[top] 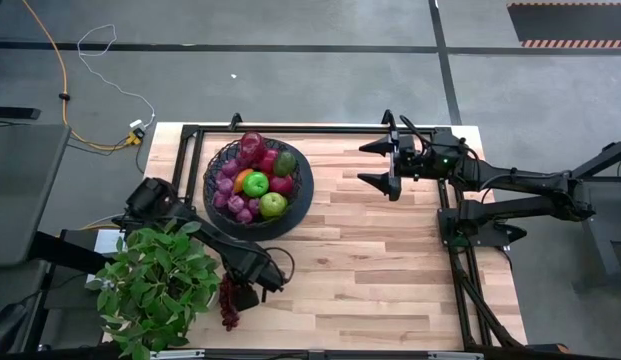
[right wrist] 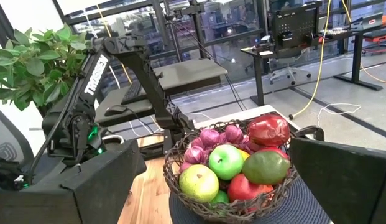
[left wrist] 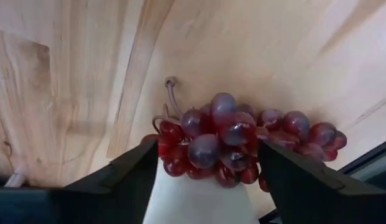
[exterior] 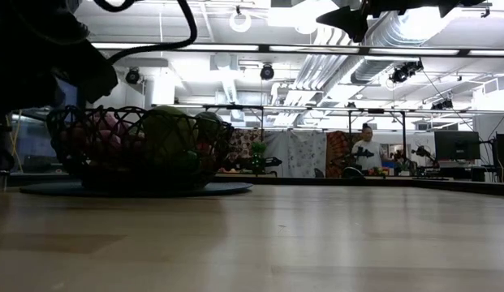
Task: Build produce basket
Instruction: Put the grapes into the wire basket
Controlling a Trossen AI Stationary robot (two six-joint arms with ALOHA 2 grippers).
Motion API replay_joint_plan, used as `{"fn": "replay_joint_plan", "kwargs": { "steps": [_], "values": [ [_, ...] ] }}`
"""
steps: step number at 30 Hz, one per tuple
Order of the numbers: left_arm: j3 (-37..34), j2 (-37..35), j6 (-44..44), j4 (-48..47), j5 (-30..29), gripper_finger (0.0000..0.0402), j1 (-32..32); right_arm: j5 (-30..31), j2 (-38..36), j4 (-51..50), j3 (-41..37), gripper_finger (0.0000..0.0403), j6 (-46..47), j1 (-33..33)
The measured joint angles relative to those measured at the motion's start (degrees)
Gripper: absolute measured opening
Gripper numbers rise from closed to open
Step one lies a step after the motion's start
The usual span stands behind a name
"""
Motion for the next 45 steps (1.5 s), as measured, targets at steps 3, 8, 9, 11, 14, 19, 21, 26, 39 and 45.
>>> {"fn": "replay_joint_plan", "kwargs": {
  "steps": [3,8,9,11,14,19,21,26,39,45],
  "values": [
    [0.0,0.6,1.3,0.4,-0.2,0.0244,-0.2,0.0,0.0,-0.6,0.0,0.0397,0.0,0.0],
    [0.0,1.6,2.6,0.6,-0.3,0.0225,-0.2,0.0,0.0,-1.0,0.0,0.0397,0.0,0.0],
    [0.0,1.6,2.9,0.6,-0.3,0.0223,-0.2,0.0,0.0,-1.1,0.0,0.0397,0.1,0.0],
    [0.0,1.6,3.3,0.8,-0.2,0.0218,-0.2,0.0,0.0,-1.1,0.0,0.0397,0.2,0.0],
    [-1.1,1.6,3.8,1.8,0.2,0.0210,-0.2,0.0,0.0,-1.1,0.0,0.0397,0.3,0.0],
    [-3.0,1.6,4.6,2.6,3.0,0.0193,-0.2,0.9,0.0,-1.2,0.0,0.0397,0.4,0.0],
    [-3.2,1.6,4.9,2.8,3.4,0.0181,-0.2,0.9,0.0,-1.2,0.0,0.0397,0.4,0.0],
    [-3.3,1.6,6.5,3.2,3.5,0.0146,0.0,1.3,0.0,-1.3,0.0,0.0397,0.4,0.0],
    [-3.3,1.0,11.2,2.1,3.8,0.0063,3.2,3.1,0.0,-1.3,0.0,0.0397,0.4,0.0],
    [-3.3,-1.9,11.6,1.9,3.9,0.0034,4.6,3.1,0.0,-1.4,0.0,0.0397,0.4,0.0]
  ]
}}
